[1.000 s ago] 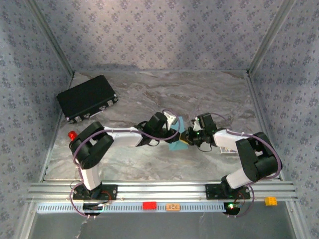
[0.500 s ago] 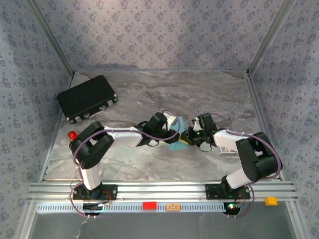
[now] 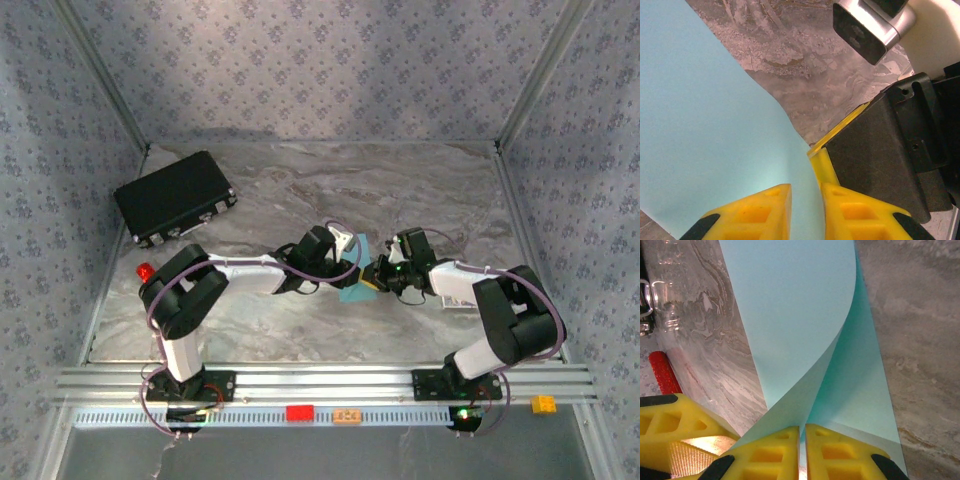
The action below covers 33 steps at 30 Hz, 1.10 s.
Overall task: Fold a paper plane with a square sheet of paper (pick it up from the middle)
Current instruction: Fold the triangle a second time at the center of the table.
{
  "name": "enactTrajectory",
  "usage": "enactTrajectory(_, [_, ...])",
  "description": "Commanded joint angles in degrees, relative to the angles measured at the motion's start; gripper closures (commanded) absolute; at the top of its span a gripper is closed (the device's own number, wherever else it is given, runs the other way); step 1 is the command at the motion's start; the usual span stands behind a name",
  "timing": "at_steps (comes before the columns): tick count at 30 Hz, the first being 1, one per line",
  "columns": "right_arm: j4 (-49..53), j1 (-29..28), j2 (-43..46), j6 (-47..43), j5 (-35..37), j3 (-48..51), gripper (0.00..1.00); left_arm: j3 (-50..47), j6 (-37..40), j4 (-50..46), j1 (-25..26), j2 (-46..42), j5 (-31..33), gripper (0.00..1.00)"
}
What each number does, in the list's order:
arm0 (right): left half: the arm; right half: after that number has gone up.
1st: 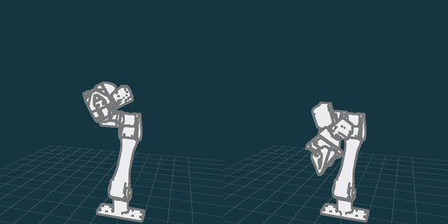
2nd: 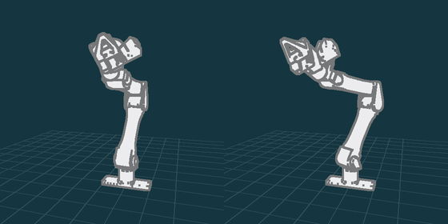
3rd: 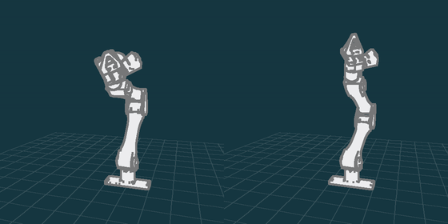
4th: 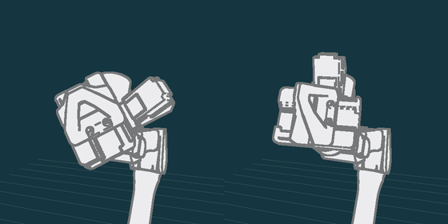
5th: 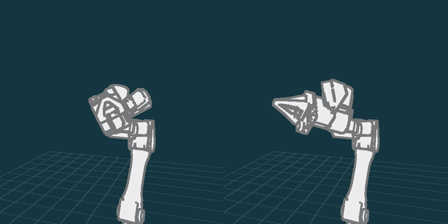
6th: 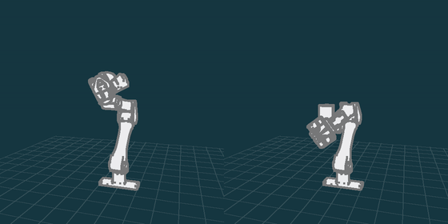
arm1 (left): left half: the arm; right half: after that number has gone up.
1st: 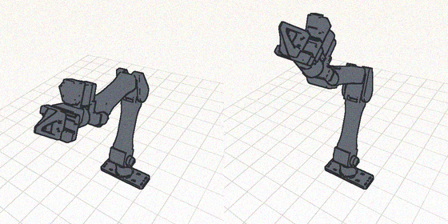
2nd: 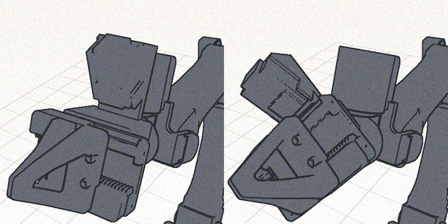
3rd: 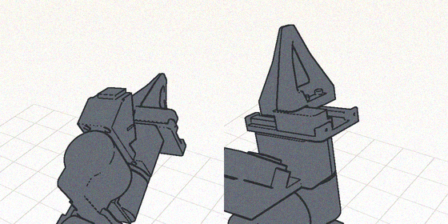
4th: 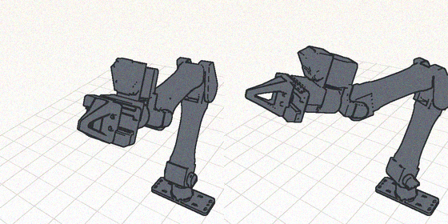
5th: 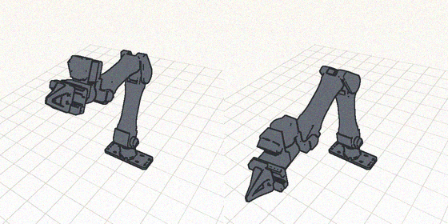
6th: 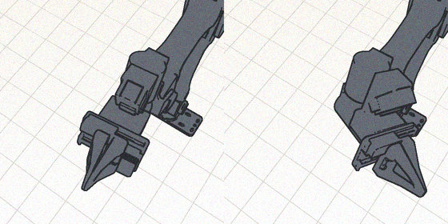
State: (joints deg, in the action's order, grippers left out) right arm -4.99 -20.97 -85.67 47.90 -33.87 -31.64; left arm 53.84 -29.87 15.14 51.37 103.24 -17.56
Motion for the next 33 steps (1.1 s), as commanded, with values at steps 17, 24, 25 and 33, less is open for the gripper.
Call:
enactTrajectory(17, [2.73, 0.35, 0.67, -1.41, 0.9, 1.14, 0.86, 0.45, 1.3, -1.53, -0.05, -0.49, 1.15, 0.99])
enactTrajectory(24, [4.24, 0.38, 0.19, -2.63, 1.42, 0.79, 0.86, -0.01, 0.87, -1.38, -0.05, -0.67, 1.37, 1.0])
enactTrajectory(25, [4.37, 0.39, 0.05, -2.63, 1.68, 0.72, 0.87, -0.03, 0.86, -1.34, -0.02, -0.62, 1.29, 1.0])
enactTrajectory(33, [4.32, 0.3, -1.01, -2.72, 1.79, 0.36, 0.87, 0.56, 0.6, -1.4, -0.05, -0.56, 1.05, 1.0])
